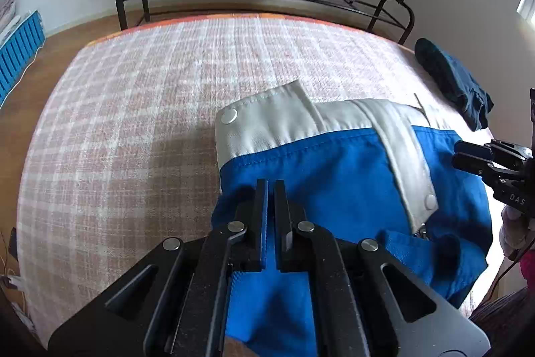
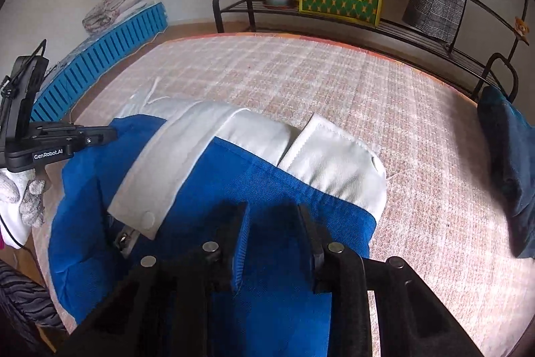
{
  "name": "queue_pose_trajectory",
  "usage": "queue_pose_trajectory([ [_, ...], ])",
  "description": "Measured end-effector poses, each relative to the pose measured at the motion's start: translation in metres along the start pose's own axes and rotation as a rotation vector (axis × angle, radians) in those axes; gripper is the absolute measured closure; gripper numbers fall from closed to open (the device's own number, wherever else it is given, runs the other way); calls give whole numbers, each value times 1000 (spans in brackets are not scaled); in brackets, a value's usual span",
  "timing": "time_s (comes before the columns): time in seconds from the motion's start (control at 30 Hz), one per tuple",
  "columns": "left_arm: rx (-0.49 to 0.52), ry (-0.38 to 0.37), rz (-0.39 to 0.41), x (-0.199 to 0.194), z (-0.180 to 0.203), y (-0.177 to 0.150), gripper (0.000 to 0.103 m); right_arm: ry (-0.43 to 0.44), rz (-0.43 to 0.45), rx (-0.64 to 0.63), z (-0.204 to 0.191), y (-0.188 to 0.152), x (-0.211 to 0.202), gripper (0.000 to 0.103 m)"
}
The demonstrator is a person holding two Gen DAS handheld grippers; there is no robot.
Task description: Fold large clothes
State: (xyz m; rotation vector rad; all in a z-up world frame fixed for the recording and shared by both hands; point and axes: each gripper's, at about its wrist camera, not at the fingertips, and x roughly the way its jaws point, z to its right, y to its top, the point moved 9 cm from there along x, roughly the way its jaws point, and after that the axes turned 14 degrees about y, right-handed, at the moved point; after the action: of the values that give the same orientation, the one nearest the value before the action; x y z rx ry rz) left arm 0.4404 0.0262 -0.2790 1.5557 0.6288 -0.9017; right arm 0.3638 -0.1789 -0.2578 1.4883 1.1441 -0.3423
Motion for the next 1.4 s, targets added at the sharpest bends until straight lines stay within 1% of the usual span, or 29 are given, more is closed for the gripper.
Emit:
queue_pose_trajectory([
  [0.07,-4,-45,21,-23,6,-6,102,75,29,-30,-18,-7,-23,75],
  [0.13,4,-95,29,-46,17,-16,102,134,29,-67,-38,-22,-43,74],
  [0.2,37,-135,23,-62,31,-34,102,199,26,-90,-56,-41,-60,71],
  [0.3,99,-187,-5,-76,56,-63,102,267,16,-105,-79,-70,-74,70],
  [0.37,143,-207,-34,-76,74,-77,102,249,-12,-134,-87,-88,-71,70],
  [0.43,174,-212,-61,-72,88,-87,102,228,-44,-152,-87,-101,-62,70],
  [0.5,189,-219,-79,-67,98,-95,102,236,-68,-148,-87,-111,-53,70],
  [0.57,219,-222,-92,-62,109,-98,102,211,-89,-166,-86,-119,-46,70],
  [0.63,259,-206,-96,-56,120,-99,102,185,-109,-185,-83,-124,-39,70],
  [0.67,257,-214,-101,-53,124,-99,102,167,-108,-189,-80,-124,-37,70],
  [0.7,246,-231,-107,-52,128,-97,102,158,-103,-182,-77,-123,-36,70],
  [0.77,223,-274,-110,-53,137,-89,102,164,-77,-124,-68,-114,-39,72],
  [0.83,213,-308,-96,-56,147,-77,102,176,-37,-60,-57,-103,-45,72],
  [0.9,207,-325,-74,-57,157,-62,102,185,-17,-17,-48,-97,-49,74],
  [1.03,187,-338,-77,-45,176,-39,102,165,-35,5,-40,-97,-43,75],
  [1.07,186,-336,-83,-41,180,-35,102,169,-41,7,-40,-98,-41,76],
  [1.13,180,-356,-101,-35,188,-30,102,198,-45,21,-43,-98,-38,77],
  [1.17,189,-340,-98,-31,191,-27,102,221,-42,32,-44,-98,-37,77],
  [1.2,205,-304,-93,-26,193,-25,102,226,-42,38,-44,-98,-37,77],
  [1.23,228,-262,-91,-18,194,-24,102,212,-47,33,-43,-98,-36,77],
  [1.27,247,-224,-90,-9,194,-25,102,186,-56,21,-41,-99,-35,80],
  [1.3,243,-216,-97,-2,194,-26,102,152,-63,12,-39,-99,-36,80],
  [1.37,225,-228,-120,5,193,-28,102,88,-50,-10,-40,-96,-43,78],
  [1.4,218,-239,-122,4,192,-27,102,71,-30,-38,-47,-94,-50,74],
])
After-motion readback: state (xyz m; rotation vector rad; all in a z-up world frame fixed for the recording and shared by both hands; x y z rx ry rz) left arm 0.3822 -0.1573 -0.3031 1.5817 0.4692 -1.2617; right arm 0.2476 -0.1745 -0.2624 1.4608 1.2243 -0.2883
